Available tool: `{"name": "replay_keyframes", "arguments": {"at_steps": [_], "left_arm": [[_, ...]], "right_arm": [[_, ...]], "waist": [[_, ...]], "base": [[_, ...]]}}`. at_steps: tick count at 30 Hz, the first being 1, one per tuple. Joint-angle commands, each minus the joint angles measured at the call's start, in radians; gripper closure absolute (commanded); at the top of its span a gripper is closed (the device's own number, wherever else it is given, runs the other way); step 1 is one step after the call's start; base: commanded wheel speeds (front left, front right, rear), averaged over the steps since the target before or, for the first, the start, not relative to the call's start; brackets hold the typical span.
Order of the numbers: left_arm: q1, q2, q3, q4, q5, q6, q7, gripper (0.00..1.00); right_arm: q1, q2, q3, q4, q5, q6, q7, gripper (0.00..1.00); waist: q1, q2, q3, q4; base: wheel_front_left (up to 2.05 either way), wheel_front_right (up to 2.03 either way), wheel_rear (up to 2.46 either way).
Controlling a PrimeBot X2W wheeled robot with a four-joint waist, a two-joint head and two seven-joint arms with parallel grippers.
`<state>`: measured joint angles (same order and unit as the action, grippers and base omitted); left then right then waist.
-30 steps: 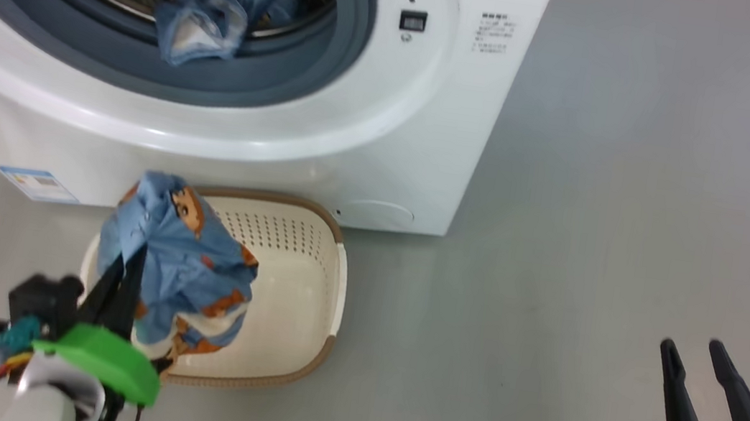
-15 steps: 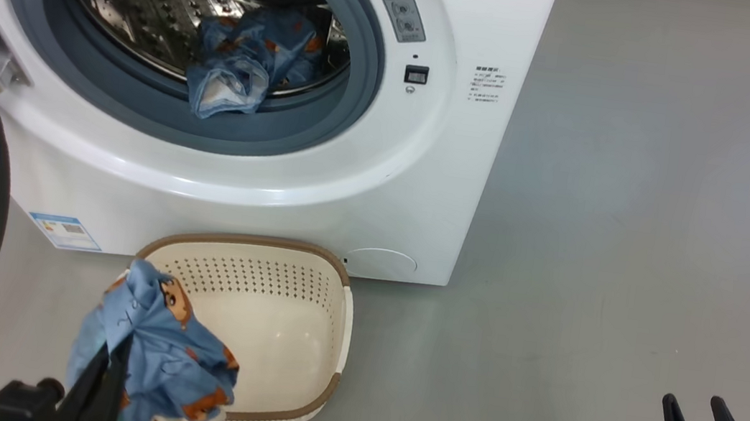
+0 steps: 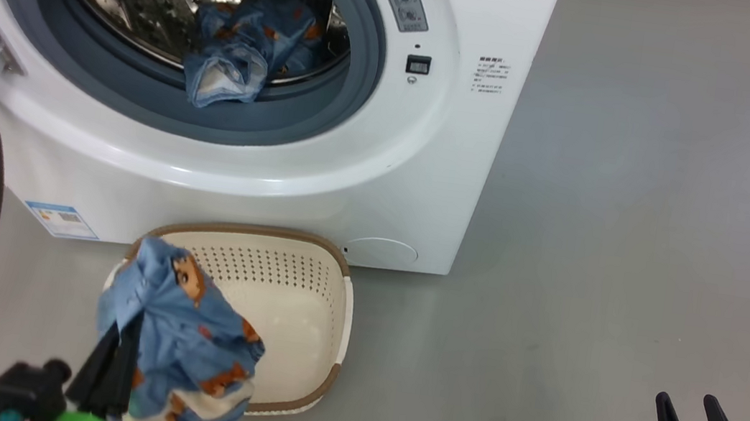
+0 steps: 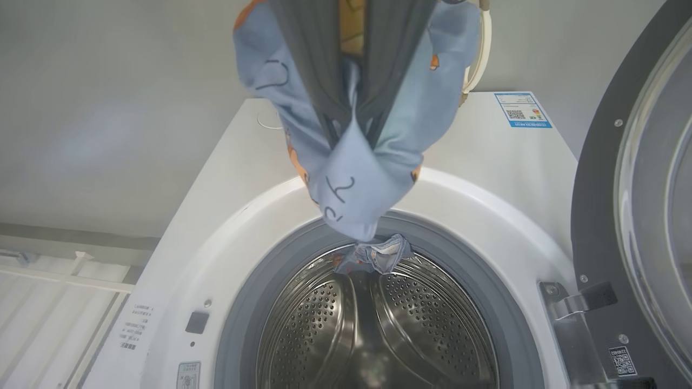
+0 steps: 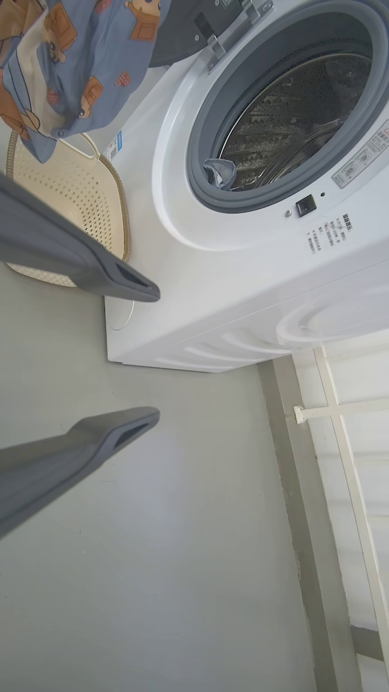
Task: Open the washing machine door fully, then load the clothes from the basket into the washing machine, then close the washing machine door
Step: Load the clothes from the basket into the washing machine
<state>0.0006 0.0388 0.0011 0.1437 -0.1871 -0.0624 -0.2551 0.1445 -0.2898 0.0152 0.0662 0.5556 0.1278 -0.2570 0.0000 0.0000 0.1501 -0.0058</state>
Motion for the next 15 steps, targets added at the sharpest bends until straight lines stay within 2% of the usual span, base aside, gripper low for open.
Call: {"name": "replay_keyframes", "arguments": {"at_steps": [1,9,15], "left_arm": [[-0.054,0.012,0.029,-0.022,0.009,-0.002,-0.007,1.0],[-0.24,0.014,0.053,0.005,0.036,-0.019,-0.007,1.0],[-0.444,0.036,0.08,0.05,0.052,-0.028,-0.007,1.0]], "right_arm": [[-0.012,-0.023,0.016,-0.025,-0.008,0.003,-0.005,0.0],[-0.052,-0.014,0.021,-0.032,-0.005,0.003,-0.005,0.0],[-0.096,-0.002,0.026,-0.033,-0.001,0.003,-0.005,0.0]], "waist": [[0.0,0.0,0.013,-0.005],[0.0,0.0,0.082,-0.036],[0.0,0.0,0.14,-0.062]], "base": [[0.0,0.0,0.0],[0.0,0.0,0.0],[0.0,0.0,0.0]]}}
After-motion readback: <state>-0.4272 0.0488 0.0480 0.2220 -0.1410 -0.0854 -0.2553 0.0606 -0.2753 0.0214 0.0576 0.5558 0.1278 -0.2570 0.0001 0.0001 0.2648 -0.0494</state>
